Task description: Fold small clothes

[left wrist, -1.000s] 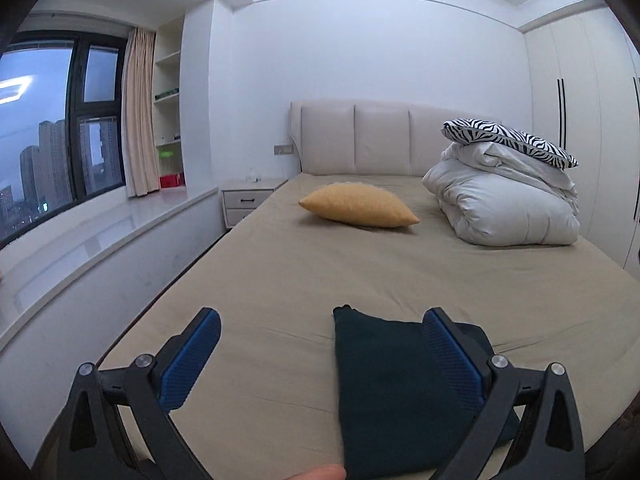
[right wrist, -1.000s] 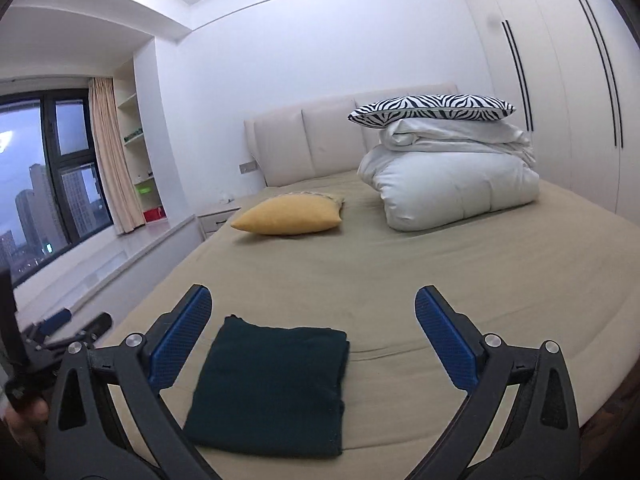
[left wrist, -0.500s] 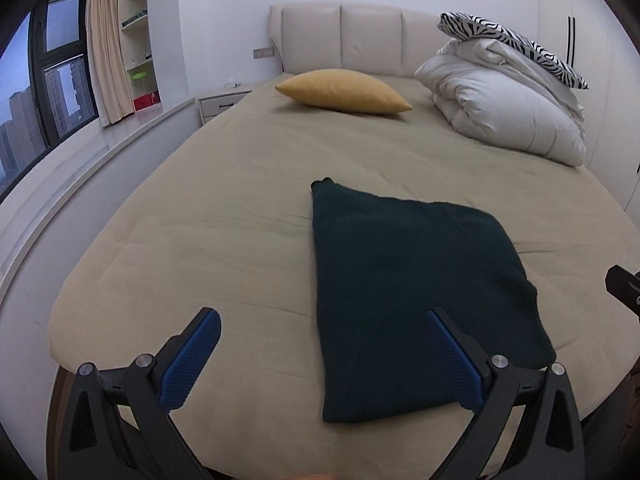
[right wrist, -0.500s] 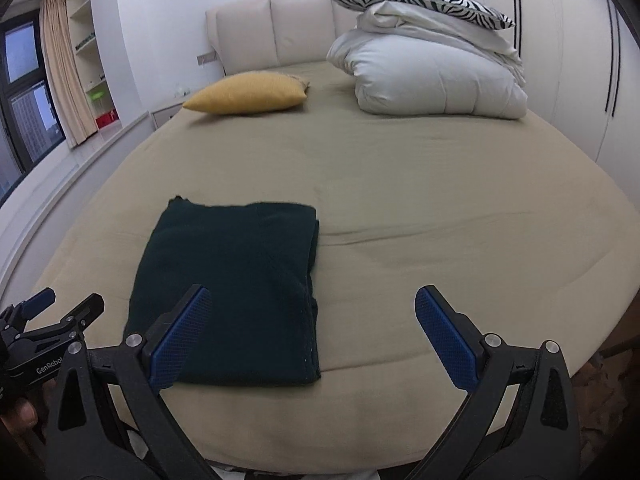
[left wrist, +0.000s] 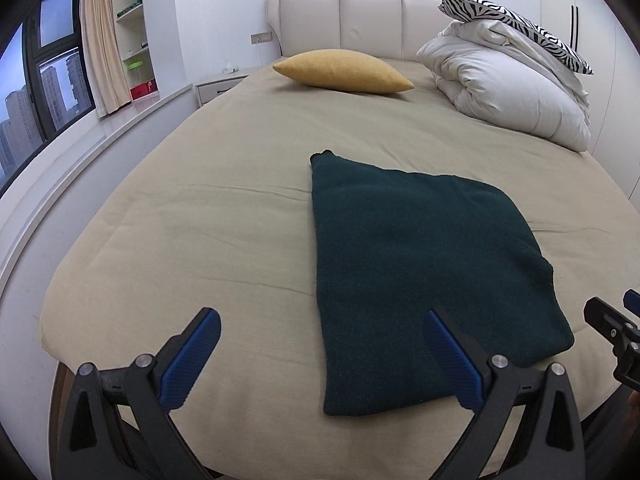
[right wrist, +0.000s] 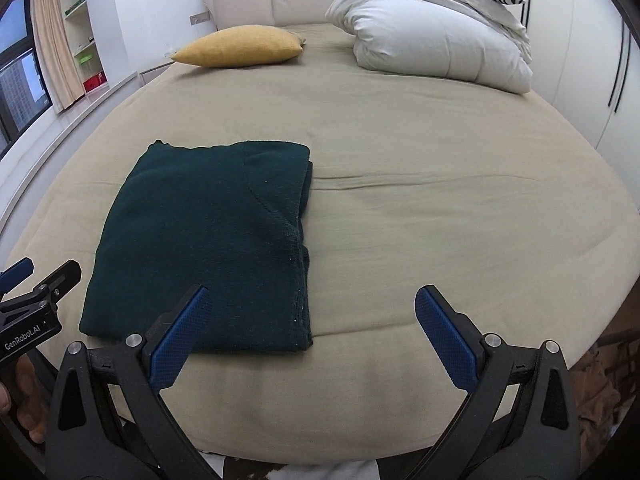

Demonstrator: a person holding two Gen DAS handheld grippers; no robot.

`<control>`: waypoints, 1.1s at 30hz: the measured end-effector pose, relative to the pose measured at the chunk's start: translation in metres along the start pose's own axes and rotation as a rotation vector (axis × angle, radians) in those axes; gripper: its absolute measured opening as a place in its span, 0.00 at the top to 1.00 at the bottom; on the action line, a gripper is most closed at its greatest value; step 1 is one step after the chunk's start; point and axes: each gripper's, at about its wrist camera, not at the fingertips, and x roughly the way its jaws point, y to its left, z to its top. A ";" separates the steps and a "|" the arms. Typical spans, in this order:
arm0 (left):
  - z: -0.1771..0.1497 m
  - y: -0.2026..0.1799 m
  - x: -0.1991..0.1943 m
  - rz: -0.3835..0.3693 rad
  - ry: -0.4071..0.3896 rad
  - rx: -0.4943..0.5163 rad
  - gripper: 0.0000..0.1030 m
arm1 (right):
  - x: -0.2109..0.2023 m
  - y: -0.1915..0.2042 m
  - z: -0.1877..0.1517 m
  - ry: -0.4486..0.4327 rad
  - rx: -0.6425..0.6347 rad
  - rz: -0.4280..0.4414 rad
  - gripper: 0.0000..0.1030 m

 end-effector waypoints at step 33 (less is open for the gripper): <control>-0.003 0.002 0.001 -0.002 0.005 -0.005 0.00 | -0.006 0.008 0.004 0.013 -0.018 0.016 0.00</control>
